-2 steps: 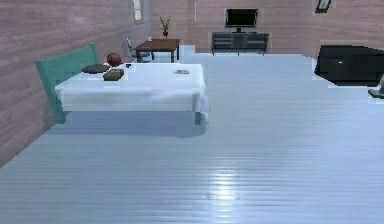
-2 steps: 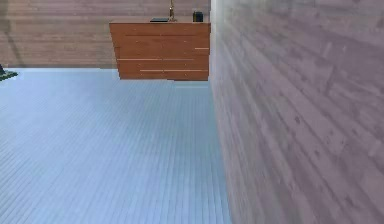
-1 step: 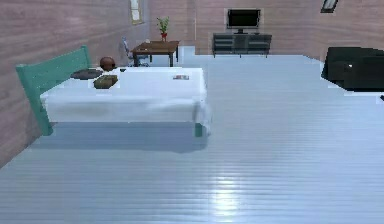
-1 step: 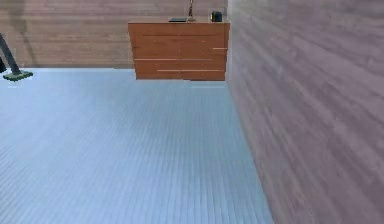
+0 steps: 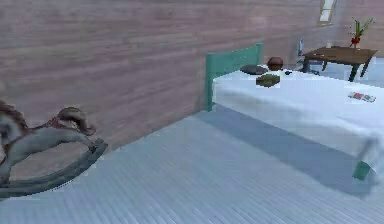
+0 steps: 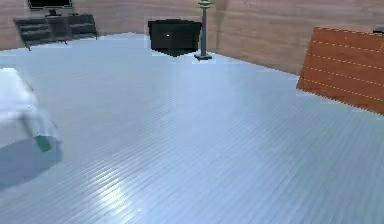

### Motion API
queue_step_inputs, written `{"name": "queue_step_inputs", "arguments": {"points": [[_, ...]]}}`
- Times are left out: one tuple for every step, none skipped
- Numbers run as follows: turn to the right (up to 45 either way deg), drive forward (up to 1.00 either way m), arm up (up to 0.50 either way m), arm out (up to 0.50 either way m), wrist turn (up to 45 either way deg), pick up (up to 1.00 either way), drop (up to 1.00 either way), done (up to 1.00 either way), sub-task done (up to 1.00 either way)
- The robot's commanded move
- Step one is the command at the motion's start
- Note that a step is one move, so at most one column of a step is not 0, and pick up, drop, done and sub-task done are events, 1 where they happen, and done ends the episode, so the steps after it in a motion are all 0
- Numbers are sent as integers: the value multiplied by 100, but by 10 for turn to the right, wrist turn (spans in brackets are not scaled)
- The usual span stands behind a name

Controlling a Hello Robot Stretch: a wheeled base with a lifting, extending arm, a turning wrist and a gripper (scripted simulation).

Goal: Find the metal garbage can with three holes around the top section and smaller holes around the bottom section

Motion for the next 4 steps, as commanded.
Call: {"name": "queue_step_inputs", "arguments": {"points": [[-420, 0, 0, 0, 0, 0, 0, 0, 0], [0, 15, 0, 0, 0, 0, 0, 0, 0], [-420, 0, 0, 0, 0, 0, 0, 0, 0], [0, 45, 0, 0, 0, 0, 0, 0, 0]]}}
